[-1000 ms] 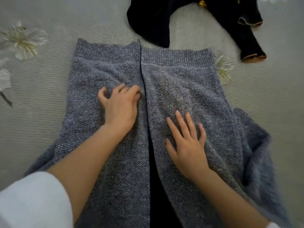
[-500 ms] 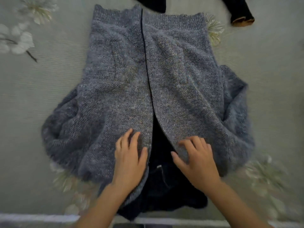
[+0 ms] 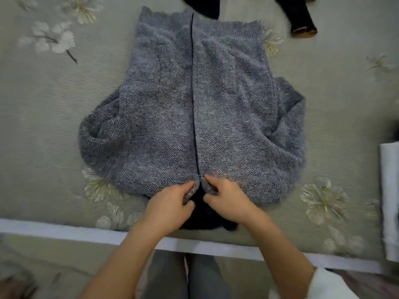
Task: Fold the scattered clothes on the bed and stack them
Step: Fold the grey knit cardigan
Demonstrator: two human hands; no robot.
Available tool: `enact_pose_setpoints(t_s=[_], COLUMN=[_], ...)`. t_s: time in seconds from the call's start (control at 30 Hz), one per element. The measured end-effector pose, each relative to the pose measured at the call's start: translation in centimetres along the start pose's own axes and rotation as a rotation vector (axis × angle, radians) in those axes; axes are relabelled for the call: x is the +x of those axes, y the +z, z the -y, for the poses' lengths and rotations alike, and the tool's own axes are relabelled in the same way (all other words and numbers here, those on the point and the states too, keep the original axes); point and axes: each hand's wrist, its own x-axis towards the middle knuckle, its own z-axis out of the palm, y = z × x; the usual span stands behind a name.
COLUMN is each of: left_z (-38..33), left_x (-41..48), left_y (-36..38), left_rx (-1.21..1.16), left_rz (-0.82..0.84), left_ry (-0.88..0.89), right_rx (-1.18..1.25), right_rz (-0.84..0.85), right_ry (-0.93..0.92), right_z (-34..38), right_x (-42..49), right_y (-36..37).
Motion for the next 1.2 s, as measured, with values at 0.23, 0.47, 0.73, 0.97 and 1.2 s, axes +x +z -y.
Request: enact_pose_setpoints(t_s=[0.23,0.47,0.73,0.97,1.2], left_z=[3.4,8.3,5.6,4.7,2.2], left_x=[-4.3,-6.2,-4.8,-9.1,-10.9], left_y=[1.8,5.3,1.2,-1.0,-3.1], left_rx=[-0.588,-0.481,-0.472,-0.704,-0.854], left_rz=[-0.435,-0.222,-0.167,0.332,0.541], left_ry=[-0.11,-0.337,-0.199,-0.526,-0.467], right_rx=[0.632,0.502,0.735,0.639,0.485], right_rz=[-0.494,-0.219,-0.55,-0.044,0.183], right_ry=[0.216,0.369,0.18,0.395,0.331], right_z=[-6.7,-10.7,-4.5,-5.1,-4.5], right_x=[-4.1,-5.4,-4.6,-10.9,-12.9], right_y=[0.8,5.6,3.5,0.7,-1.2])
